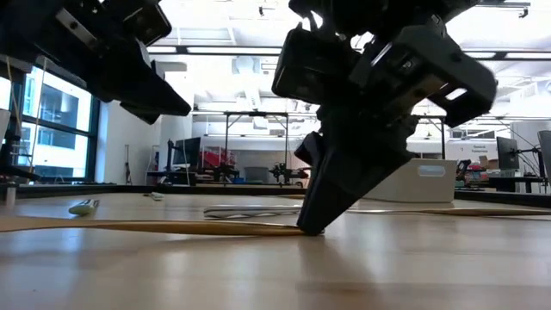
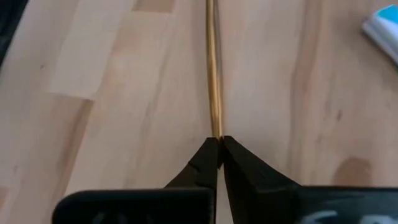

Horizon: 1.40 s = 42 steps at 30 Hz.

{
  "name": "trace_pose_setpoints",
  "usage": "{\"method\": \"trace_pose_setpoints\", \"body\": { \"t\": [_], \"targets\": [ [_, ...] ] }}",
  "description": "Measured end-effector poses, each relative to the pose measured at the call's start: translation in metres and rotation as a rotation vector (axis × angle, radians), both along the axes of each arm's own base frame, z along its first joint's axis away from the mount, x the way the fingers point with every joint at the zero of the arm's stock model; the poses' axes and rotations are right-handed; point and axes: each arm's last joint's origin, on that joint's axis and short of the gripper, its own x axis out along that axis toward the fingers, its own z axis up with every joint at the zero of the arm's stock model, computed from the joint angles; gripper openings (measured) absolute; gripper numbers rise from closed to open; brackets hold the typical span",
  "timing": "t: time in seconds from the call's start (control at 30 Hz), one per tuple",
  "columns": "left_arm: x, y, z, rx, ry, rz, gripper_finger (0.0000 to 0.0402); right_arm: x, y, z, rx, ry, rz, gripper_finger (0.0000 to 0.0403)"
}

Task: Sort silverware by color (type)
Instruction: Put the gold table knife into the white bin

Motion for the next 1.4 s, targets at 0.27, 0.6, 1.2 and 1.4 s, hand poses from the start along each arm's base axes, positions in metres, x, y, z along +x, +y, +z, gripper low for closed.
{"method": "trace_pose_setpoints", "body": {
  "t": [0.27, 0.6, 1.2, 1.4],
  "targets": [
    [0.027, -0.020, -0.003, 0.067, 0.064, -0.053, 0.0002, 0.003, -0.001, 0.000, -0.029, -0.037, -0.060, 0.0001],
    [0.049, -0.030, -0.007, 0.087, 0.157, -0.080, 0.0050, -0.001, -0.002, 0.017, -0.081, -0.073, -0.082, 0.0068],
    [0.055, -0.026, -0.002, -0.011, 0.236, -0.027, 0.0131, -0.042, -0.045, 0.000, -0.030, -0.486, -0.127, 0.0011],
    [0.056, -0.020, -0.004, -0.193, 0.299, 0.048, 0.0134, -0.045, -0.059, 0.008, -0.088, -0.496, -0.204, 0.0012]
  ]
}}
